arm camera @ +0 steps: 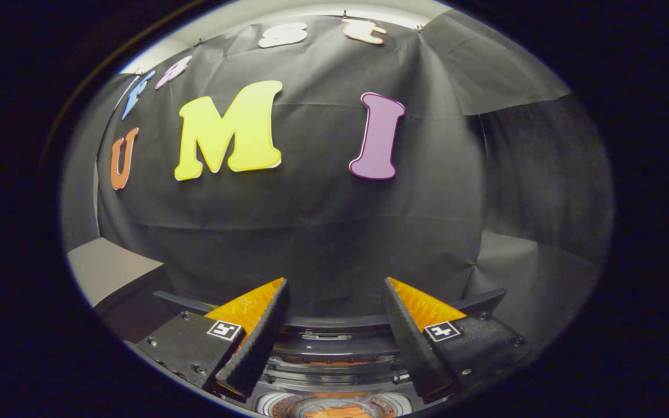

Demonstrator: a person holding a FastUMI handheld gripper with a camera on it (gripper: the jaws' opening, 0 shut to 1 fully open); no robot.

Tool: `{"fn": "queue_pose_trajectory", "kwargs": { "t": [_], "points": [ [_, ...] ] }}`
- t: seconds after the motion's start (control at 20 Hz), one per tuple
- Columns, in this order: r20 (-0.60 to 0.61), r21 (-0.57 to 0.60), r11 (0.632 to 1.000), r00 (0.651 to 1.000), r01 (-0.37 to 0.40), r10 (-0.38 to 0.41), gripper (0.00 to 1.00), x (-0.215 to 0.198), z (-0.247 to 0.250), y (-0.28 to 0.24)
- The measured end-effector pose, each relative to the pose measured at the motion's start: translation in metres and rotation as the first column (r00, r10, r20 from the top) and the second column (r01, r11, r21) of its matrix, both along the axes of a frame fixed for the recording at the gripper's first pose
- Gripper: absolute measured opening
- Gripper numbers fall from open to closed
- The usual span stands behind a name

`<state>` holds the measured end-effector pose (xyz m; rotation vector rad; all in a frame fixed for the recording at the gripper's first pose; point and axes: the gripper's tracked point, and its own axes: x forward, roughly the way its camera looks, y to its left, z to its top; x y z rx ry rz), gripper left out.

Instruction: Put the clothes into the washing machine and then close the washing machine lid.

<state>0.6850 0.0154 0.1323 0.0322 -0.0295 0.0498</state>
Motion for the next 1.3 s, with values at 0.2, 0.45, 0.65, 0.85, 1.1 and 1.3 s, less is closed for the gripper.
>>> {"fn": "queue_pose_trajectory", "kwargs": {
  "t": [0.2, 0.45, 0.65, 0.85, 1.1, 1.3],
  "points": [
    [0.039, 0.005, 1.000, 0.999, 0.002, -0.002, 0.99, -0.0006, 0.0032, 0.0013],
    [0.051, 0.003, 1.000, 0.999, 0.002, -0.002, 0.99, -0.0035, 0.0029, 0.0030],
    [0.060, 0.001, 1.000, 0.998, -0.006, 0.006, 0.99, -0.0030, 0.0027, 0.0052],
    [0.056, -0.004, 1.000, 0.998, -0.011, 0.011, 0.99, -0.0049, 0.0025, 0.0059],
    [0.055, -0.009, 1.000, 0.998, -0.007, 0.008, 0.99, -0.0032, 0.0017, 0.0059],
    [0.041, -0.015, 1.000, 0.999, -0.009, 0.009, 0.99, -0.0032, 0.0021, 0.0060]
  ]
}}
